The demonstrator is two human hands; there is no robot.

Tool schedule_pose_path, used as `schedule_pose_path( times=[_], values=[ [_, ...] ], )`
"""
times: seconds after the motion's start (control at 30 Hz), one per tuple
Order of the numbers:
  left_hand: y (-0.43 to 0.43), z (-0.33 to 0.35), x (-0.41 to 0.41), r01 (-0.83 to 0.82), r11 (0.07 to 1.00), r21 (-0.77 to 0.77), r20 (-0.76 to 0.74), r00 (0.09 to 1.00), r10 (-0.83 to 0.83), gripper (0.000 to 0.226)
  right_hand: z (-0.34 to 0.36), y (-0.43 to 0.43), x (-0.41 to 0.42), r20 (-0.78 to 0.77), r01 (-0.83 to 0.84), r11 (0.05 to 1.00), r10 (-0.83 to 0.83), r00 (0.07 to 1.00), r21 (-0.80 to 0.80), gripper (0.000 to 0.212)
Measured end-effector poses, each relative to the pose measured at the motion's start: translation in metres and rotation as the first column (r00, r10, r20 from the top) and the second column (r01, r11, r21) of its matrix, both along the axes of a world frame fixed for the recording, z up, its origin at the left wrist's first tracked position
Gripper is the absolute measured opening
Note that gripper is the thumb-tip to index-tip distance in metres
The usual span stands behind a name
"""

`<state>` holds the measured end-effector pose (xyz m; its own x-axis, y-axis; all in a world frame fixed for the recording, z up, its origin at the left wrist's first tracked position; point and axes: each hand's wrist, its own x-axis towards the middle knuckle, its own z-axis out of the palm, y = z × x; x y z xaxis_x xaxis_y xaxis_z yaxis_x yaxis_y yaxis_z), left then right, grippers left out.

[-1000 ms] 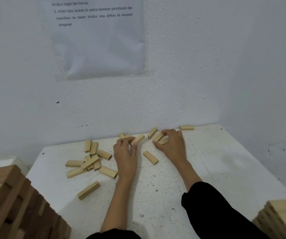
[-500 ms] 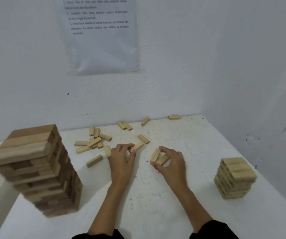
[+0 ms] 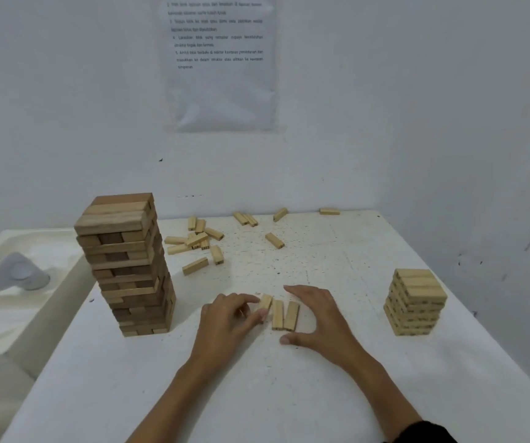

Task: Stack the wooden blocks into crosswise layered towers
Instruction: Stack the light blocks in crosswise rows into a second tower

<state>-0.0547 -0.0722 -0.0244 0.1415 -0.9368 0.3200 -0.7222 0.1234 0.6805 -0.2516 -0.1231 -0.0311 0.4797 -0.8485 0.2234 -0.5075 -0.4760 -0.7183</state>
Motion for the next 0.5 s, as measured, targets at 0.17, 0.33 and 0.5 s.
schedule_pose_path(
  times=[0.17, 0.33, 0.5],
  values=[
    [-0.008, 0.002, 0.017, 0.265, 0.959, 0.103, -0.109, 0.961, -0.254, 0.066, 0.002, -0.008, -0.017, -0.067, 0.026, 0.999, -0.024, 0.997, 0.038, 0.07],
    [-0.025, 0.0, 0.018, 0.341, 0.925, 0.168, -0.044, 0.94, -0.338, 0.082, 0.002, -0.017, -0.011, -0.07, -0.034, 0.999, 0.036, 0.997, 0.026, 0.051],
    [-0.021, 0.0, 0.014, 0.335, 0.933, 0.132, -0.056, 0.942, -0.33, 0.071, 0.003, -0.022, -0.012, -0.079, -0.112, 0.992, 0.117, 0.99, 0.065, 0.049]
  ],
)
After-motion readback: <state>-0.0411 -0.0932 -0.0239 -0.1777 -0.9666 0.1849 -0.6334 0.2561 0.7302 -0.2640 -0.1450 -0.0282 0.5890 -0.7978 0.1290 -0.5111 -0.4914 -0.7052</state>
